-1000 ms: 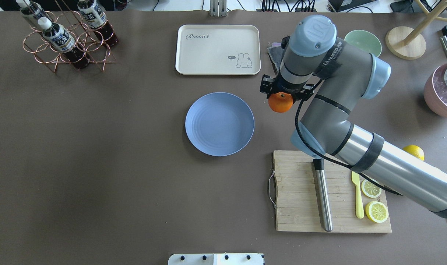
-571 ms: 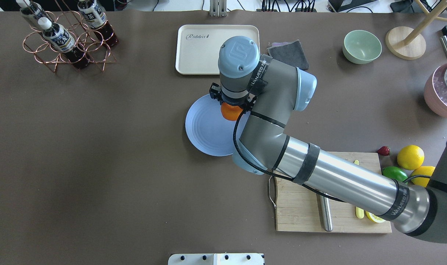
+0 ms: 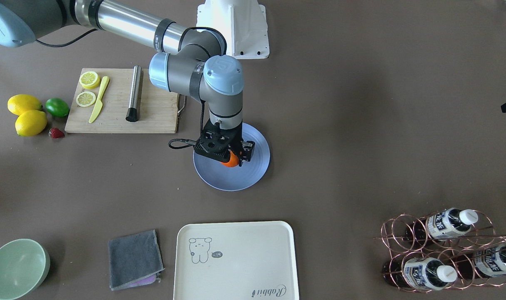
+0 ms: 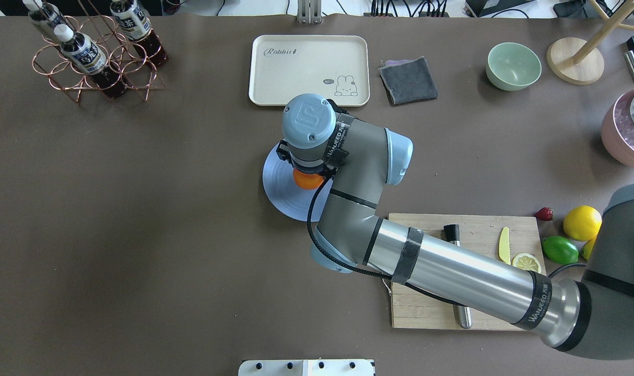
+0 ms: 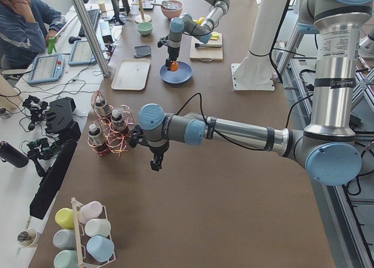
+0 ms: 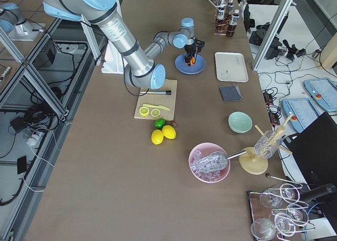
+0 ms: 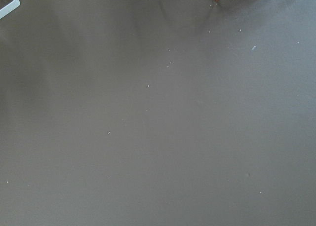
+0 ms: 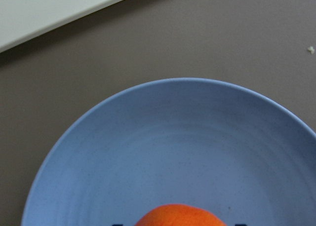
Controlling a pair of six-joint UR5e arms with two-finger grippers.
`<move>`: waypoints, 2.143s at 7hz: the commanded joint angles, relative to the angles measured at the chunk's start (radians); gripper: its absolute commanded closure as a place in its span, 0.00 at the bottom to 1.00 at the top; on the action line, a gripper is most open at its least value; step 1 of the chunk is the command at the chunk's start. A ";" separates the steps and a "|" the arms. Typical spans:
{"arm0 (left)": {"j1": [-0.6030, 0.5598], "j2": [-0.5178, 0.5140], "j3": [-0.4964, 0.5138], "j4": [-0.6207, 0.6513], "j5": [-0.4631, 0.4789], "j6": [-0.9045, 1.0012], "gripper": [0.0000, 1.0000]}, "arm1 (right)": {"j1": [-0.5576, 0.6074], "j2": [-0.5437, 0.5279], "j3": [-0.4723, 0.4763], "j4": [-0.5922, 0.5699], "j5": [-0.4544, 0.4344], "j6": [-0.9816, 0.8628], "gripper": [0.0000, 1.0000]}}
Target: Pick orange to plate
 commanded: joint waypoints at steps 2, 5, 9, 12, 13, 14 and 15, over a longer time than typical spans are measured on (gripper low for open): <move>0.000 0.000 0.013 -0.003 0.000 0.002 0.02 | -0.011 -0.007 -0.005 -0.005 -0.020 -0.044 0.00; 0.000 0.000 0.021 -0.003 0.000 0.002 0.02 | 0.100 -0.002 0.015 -0.026 0.072 -0.140 0.00; -0.003 -0.003 0.067 0.041 0.012 0.000 0.02 | 0.394 -0.329 0.408 -0.324 0.348 -0.669 0.00; -0.015 -0.012 0.064 0.094 0.014 0.002 0.02 | 0.655 -0.671 0.558 -0.333 0.420 -1.150 0.00; -0.020 -0.010 0.064 0.092 0.015 0.003 0.02 | 0.754 -0.750 0.554 -0.333 0.420 -1.346 0.00; -0.021 -0.007 0.065 0.092 0.014 0.003 0.02 | 0.862 -0.818 0.519 -0.330 0.446 -1.537 0.00; -0.021 -0.007 0.065 0.094 0.015 0.003 0.02 | 0.968 -0.841 0.412 -0.324 0.508 -1.759 0.00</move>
